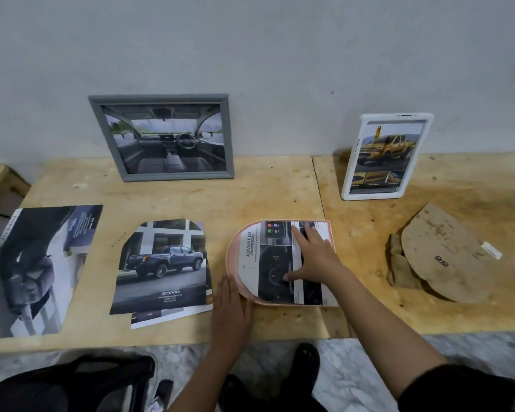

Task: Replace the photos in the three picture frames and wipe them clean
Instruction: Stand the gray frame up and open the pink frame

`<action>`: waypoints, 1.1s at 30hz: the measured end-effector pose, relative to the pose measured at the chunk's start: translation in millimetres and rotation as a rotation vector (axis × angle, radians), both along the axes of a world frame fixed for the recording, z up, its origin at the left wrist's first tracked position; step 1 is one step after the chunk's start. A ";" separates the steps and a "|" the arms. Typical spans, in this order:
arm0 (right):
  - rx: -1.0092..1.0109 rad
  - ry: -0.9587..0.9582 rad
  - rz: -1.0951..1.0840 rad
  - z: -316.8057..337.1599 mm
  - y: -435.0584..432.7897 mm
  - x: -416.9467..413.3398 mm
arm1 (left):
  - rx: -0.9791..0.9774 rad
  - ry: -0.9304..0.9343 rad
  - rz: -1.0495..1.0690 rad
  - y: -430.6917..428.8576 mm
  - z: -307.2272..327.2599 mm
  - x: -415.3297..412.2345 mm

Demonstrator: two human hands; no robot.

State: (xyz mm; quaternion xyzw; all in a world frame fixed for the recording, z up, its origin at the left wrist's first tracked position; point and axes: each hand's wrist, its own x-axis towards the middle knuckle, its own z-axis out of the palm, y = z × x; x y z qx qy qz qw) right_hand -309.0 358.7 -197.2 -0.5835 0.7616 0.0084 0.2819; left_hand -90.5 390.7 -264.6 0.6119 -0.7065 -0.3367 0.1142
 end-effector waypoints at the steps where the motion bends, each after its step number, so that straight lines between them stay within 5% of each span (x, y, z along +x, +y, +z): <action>1: 0.034 0.027 0.014 -3.1 -3.7 -4.8 | 0.004 0.004 -0.008 -0.4 1.4 0.0; 7: -0.040 0.080 0.044 -21.4 6.9 -24.1 | 0.046 0.127 0.065 -4.9 3.1 -3.0; 14: -0.176 0.104 0.133 2.4 3.2 -35.2 | 0.039 0.056 0.122 -3.5 3.2 -10.0; 20: -0.165 -0.394 0.088 30.6 -11.0 -50.0 | 0.000 0.184 0.329 9.8 18.8 -32.4; 25: -0.191 -0.946 -0.097 60.6 -21.4 -17.0 | 0.196 0.794 0.654 20.6 69.5 -65.9; 27: -0.241 -0.997 -0.124 66.9 -26.8 13.5 | 0.170 0.970 0.687 19.4 93.6 -62.8; 33: -0.126 -1.159 -0.061 82.2 -46.5 104.3 | -0.111 0.924 0.827 7.1 125.9 17.0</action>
